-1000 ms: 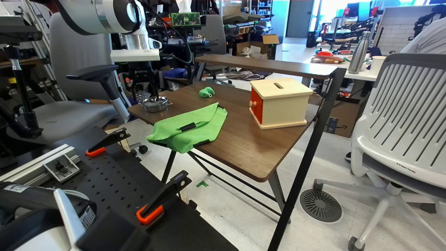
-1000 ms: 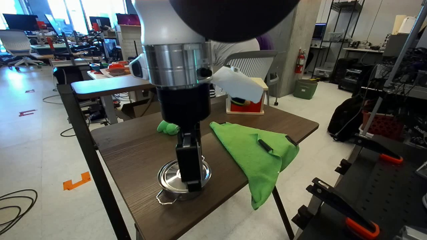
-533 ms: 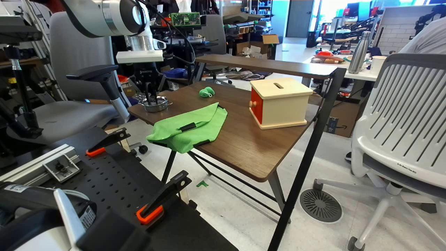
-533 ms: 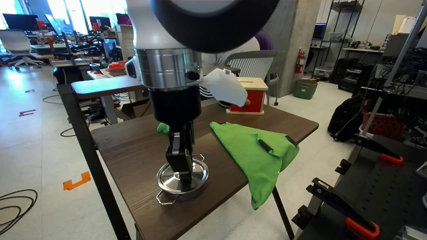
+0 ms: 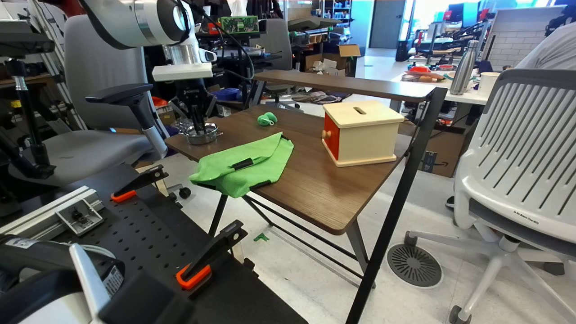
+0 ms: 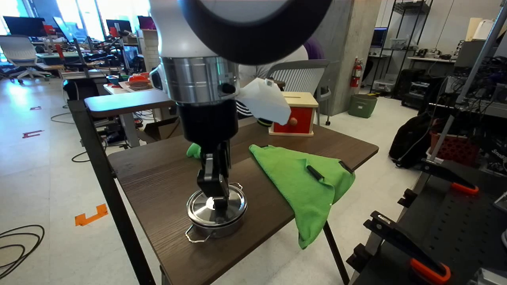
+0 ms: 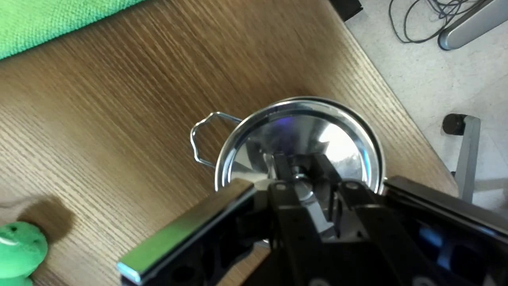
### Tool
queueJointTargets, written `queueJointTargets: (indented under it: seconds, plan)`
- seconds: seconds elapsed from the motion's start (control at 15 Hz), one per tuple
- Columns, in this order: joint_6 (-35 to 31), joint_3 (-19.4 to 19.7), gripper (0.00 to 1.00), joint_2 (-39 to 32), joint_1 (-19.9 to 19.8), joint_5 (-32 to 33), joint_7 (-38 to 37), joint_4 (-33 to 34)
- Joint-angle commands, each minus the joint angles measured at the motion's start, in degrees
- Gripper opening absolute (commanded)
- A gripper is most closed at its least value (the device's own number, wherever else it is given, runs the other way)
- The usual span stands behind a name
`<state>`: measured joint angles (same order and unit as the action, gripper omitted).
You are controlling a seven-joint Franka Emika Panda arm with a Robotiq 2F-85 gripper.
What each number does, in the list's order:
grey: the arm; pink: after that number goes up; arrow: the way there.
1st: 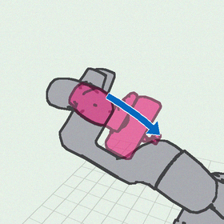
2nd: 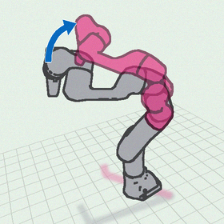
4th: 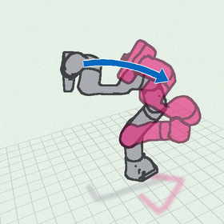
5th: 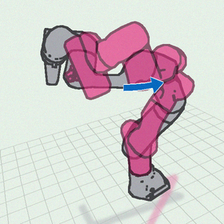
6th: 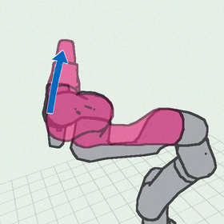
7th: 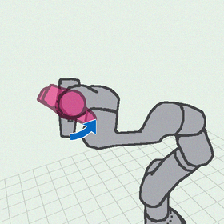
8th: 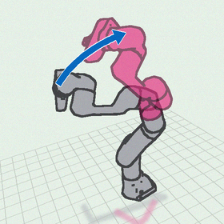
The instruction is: Remove the silver lid from the silver pot
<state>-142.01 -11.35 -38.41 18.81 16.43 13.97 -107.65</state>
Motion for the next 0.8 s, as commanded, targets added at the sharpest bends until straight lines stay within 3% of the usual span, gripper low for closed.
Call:
queueJointTargets:
  seconds: [0.0,0.4,0.73]
  plan:
    - [-1.19,1.06,0.05,0.44,0.45,1.40,-1.11,1.85]
    - [-0.13,1.76,0.05,-0.67,-0.84,0.17,-0.66,9.15]
    - [3.47,3.19,0.05,-6.77,-0.56,0.00,-0.57,18.75]
